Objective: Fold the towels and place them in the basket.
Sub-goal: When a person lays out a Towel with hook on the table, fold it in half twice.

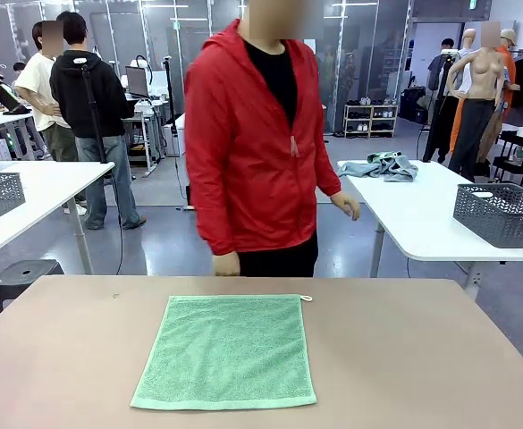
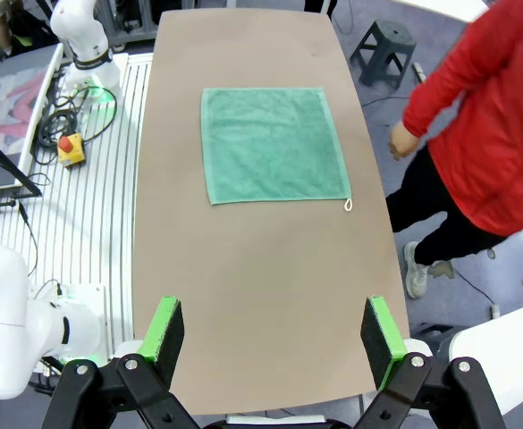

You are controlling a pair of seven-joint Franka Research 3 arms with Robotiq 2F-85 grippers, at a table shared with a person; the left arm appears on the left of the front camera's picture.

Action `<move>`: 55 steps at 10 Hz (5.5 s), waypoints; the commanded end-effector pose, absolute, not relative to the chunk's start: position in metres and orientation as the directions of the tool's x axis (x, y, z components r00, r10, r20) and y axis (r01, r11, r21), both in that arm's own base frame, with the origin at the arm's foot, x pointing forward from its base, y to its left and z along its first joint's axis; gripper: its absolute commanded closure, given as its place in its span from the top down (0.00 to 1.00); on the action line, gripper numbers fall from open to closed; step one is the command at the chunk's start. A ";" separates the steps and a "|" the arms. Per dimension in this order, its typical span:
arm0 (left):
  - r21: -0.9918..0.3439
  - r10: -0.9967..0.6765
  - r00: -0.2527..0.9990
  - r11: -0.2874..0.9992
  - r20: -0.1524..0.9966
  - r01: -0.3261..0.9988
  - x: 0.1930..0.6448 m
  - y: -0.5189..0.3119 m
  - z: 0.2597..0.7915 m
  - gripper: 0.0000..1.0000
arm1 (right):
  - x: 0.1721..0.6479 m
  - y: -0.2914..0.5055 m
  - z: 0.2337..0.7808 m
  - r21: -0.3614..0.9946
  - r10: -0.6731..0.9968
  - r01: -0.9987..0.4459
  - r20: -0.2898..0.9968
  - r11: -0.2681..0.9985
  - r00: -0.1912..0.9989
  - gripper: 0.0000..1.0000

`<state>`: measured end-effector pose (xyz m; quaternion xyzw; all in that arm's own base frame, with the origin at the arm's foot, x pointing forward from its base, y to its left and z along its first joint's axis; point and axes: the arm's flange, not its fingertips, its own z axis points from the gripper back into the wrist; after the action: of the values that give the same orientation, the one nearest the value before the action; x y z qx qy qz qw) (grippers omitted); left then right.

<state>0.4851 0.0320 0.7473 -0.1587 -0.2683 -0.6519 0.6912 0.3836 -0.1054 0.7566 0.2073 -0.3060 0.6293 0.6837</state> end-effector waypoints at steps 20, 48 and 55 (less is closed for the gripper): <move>0.041 -0.980 0.145 0.152 0.140 0.988 0.466 -0.129 0.457 1.00 | 0.387 0.163 0.417 -0.061 0.961 -0.990 0.256 0.127 0.107 1.00; 0.065 -0.996 -0.074 -0.070 0.051 0.995 0.364 -0.229 0.301 1.00 | 0.346 0.270 0.303 -0.082 0.998 -0.995 0.054 0.049 0.045 1.00; 0.069 -0.995 -0.083 -0.080 0.046 0.994 0.368 -0.226 0.298 1.00 | 0.349 0.266 0.289 -0.105 0.997 -0.994 0.071 0.032 0.024 1.00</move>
<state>0.3644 -0.2291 0.3014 -0.0054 -0.0332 -0.7271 0.6857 0.3463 0.2657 0.2929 -0.0024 -0.0542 0.6929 0.7190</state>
